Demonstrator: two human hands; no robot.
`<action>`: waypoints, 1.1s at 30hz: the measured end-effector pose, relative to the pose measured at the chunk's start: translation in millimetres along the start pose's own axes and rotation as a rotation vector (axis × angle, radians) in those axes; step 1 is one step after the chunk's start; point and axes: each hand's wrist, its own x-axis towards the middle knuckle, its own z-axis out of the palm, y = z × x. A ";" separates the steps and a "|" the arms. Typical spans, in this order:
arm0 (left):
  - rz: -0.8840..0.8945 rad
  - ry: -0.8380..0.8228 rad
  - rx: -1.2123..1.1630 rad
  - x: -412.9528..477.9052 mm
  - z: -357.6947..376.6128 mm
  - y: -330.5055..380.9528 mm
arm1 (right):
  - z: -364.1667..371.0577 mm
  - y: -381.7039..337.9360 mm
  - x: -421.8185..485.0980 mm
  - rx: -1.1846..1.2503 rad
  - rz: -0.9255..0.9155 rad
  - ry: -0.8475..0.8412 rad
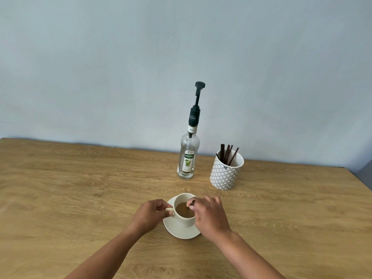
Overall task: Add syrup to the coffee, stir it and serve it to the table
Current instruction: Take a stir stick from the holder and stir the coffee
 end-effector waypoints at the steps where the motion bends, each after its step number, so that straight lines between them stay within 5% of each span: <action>1: 0.000 -0.001 0.001 0.2 0.0 -0.3 | -0.8 0.1 -0.7 -0.011 -0.003 0.000; 33: 0.015 -0.005 0.022 1.8 -0.9 -2.2 | 2.4 -6.5 -5.6 0.142 -0.004 0.064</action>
